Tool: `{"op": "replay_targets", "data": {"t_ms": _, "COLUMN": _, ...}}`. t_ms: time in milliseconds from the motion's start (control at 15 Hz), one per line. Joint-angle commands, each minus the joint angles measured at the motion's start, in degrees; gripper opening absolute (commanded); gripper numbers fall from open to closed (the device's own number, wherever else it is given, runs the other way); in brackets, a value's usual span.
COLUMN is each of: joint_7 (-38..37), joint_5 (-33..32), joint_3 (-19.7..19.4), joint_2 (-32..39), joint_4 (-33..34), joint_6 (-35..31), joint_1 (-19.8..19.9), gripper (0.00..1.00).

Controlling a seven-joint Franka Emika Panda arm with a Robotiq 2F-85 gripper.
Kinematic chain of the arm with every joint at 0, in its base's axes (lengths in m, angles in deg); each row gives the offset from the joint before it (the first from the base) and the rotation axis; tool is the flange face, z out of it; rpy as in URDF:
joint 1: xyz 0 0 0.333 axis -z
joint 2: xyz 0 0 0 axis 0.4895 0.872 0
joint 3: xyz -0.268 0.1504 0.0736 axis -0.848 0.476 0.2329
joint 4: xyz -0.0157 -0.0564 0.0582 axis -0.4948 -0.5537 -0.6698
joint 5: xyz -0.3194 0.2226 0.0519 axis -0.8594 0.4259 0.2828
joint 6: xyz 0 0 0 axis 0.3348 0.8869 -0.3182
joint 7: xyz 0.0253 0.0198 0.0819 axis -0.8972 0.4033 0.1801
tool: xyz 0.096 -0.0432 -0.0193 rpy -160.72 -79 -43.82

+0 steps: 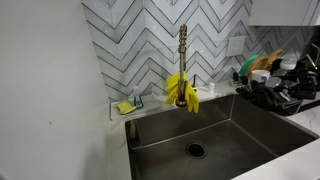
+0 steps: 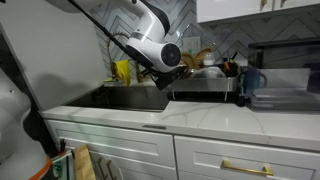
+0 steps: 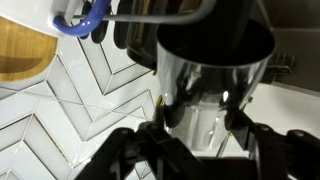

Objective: Put the silver cup on the dishrack

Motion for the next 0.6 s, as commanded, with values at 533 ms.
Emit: {"op": "replay_targets", "data": {"t_ms": 533, "joint_7": -3.06, "joint_5": -0.37, "joint_3": 0.78, "joint_2": 1.18, "joint_4": -1.60, "joint_6": -3.44, "joint_1": 1.08, "gripper": 0.40}}
